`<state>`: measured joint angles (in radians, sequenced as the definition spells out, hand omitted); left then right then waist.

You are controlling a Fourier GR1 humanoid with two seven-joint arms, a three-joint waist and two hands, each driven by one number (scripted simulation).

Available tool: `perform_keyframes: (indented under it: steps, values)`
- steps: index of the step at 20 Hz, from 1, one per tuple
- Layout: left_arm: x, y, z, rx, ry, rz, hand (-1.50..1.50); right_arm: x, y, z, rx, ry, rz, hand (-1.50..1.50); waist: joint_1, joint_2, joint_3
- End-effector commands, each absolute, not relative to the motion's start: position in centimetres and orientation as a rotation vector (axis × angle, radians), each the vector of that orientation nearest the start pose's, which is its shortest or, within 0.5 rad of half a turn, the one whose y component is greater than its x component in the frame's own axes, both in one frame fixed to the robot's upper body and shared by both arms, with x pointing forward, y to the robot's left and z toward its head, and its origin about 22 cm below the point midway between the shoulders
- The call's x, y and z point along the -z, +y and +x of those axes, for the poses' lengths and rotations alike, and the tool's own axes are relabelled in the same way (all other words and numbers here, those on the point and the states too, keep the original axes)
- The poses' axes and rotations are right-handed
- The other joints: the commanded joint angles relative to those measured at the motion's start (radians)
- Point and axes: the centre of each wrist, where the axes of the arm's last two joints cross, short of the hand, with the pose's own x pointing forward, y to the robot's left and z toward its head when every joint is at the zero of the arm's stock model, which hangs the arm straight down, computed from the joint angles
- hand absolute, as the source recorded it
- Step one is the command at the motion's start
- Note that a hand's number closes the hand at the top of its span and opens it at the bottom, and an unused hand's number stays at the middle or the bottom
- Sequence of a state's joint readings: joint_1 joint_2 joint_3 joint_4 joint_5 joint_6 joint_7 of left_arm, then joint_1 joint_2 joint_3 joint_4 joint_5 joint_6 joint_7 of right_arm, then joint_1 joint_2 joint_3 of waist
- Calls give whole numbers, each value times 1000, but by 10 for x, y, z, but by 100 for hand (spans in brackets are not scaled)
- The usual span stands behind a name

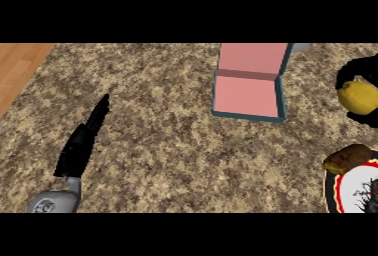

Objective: Pick the lemon from the plate and place it in the cardboard box

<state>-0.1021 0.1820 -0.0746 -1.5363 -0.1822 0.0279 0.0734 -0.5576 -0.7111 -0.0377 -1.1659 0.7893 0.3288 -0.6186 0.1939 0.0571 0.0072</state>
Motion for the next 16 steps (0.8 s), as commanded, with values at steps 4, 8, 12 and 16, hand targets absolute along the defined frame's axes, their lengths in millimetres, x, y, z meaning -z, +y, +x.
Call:
perform_keyframes:
  steps: [4, 8, 12, 16]
  values:
    - [-25, 243, 268, 329, -1539, 266, 0, -197, -380, 391, -1379, -2008, -235, 150, -27, -13, -1]
    - [-21, 242, 269, 315, -1531, 270, 0, -206, -360, 411, -1326, -2100, -72, 150, -31, -13, -3]
    - [-30, 251, 275, 309, -1524, 283, 0, -224, -343, 425, -1316, -2158, 42, 150, -49, -18, -4]
    - [-25, 255, 270, 286, -1517, 300, 0, -245, -319, 440, -1333, -2139, 94, 150, -62, -25, -6]
